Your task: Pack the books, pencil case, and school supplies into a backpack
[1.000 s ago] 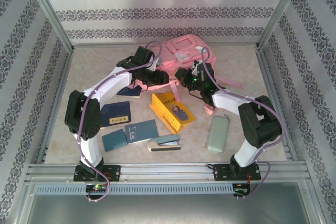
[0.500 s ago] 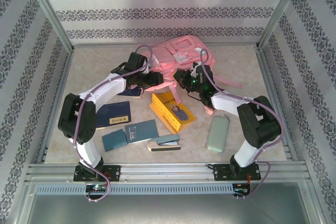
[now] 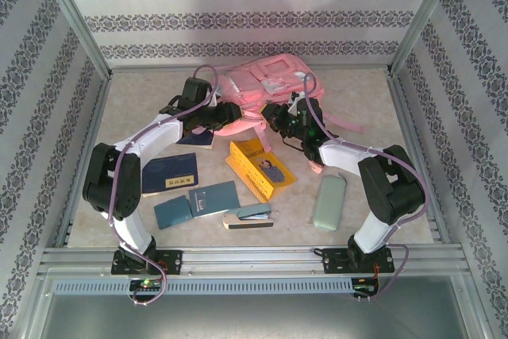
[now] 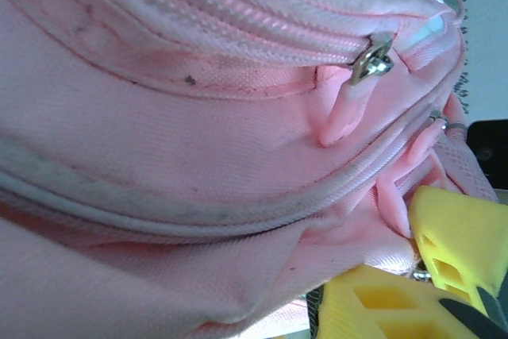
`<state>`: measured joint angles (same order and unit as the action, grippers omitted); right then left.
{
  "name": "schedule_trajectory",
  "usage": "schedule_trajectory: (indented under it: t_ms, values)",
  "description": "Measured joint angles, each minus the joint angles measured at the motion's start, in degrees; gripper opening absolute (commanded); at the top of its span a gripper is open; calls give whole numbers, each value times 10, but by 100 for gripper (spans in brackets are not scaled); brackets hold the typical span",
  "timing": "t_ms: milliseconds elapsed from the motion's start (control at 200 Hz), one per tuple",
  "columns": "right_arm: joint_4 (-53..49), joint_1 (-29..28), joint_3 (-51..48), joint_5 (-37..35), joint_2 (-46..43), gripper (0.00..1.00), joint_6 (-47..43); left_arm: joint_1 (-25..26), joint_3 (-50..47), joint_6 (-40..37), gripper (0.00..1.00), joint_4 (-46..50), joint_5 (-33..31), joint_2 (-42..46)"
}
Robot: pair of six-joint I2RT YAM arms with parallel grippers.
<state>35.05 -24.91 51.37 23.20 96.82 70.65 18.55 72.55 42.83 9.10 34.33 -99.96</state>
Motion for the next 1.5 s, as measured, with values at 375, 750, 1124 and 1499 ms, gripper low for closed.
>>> schedule_trajectory:
  t_ms: [375,750,1124,1499]
  values:
    - [3,4,17,31,19,9,2,-2,-11,-36,34,-17,85,-1]
    - [-1,7,24,48,27,9,9,17,28,-122,32,75,31,-16]
    - [-9,8,29,48,28,9,15,57,79,-171,5,160,-90,-35]
    - [-40,13,39,57,28,9,6,70,86,-206,0,186,-139,-35]
